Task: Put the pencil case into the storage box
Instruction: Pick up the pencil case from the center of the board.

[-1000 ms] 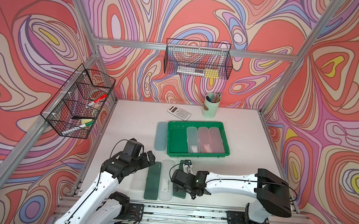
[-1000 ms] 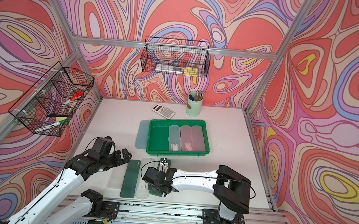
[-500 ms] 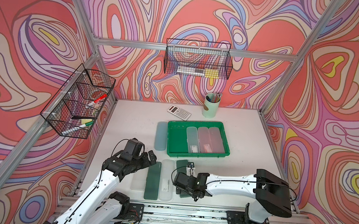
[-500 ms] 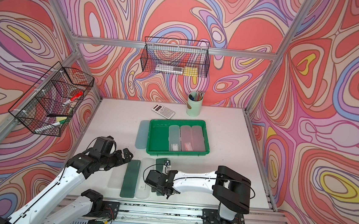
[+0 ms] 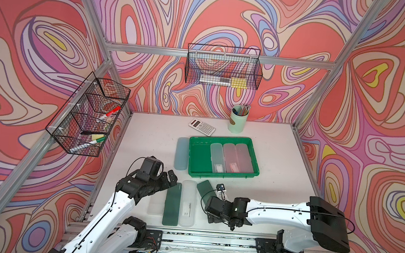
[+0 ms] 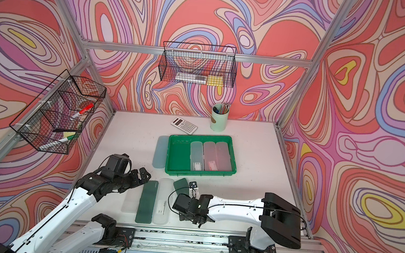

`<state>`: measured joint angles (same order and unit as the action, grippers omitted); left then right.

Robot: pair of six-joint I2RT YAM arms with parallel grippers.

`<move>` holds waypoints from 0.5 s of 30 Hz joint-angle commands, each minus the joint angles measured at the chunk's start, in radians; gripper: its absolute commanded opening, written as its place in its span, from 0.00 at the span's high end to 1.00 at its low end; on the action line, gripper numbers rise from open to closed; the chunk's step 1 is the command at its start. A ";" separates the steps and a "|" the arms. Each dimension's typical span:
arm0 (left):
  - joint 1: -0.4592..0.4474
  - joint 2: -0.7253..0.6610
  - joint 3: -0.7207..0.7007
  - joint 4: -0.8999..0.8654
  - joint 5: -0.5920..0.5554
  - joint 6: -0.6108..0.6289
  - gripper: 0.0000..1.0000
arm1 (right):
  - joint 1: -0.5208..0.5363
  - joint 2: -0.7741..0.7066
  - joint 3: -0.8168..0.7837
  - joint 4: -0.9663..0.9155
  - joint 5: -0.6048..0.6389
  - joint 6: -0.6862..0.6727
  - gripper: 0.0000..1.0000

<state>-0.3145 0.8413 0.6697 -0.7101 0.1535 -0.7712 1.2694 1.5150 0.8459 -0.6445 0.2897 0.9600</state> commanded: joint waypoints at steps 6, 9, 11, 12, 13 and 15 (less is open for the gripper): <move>0.004 -0.030 -0.001 0.007 -0.003 0.001 0.01 | 0.005 0.101 0.069 -0.035 0.005 -0.061 0.05; 0.004 -0.031 0.001 0.006 -0.003 -0.002 0.01 | 0.004 0.133 0.078 -0.064 0.031 -0.030 0.06; 0.003 -0.031 0.002 0.011 0.002 -0.003 0.01 | 0.005 0.141 0.071 -0.051 0.030 -0.020 0.07; 0.004 -0.031 0.002 0.012 0.006 -0.004 0.01 | 0.004 0.142 0.066 -0.038 0.024 -0.019 0.08; 0.003 -0.031 0.006 0.012 0.007 -0.004 0.01 | 0.005 0.143 0.063 -0.029 0.022 -0.020 0.08; 0.002 -0.030 0.018 0.000 0.000 0.004 0.01 | 0.005 0.151 0.061 -0.024 0.026 -0.019 0.10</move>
<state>-0.3145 0.8196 0.6697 -0.7101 0.1543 -0.7715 1.2694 1.6497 0.9043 -0.6701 0.2977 0.9298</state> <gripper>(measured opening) 0.993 0.906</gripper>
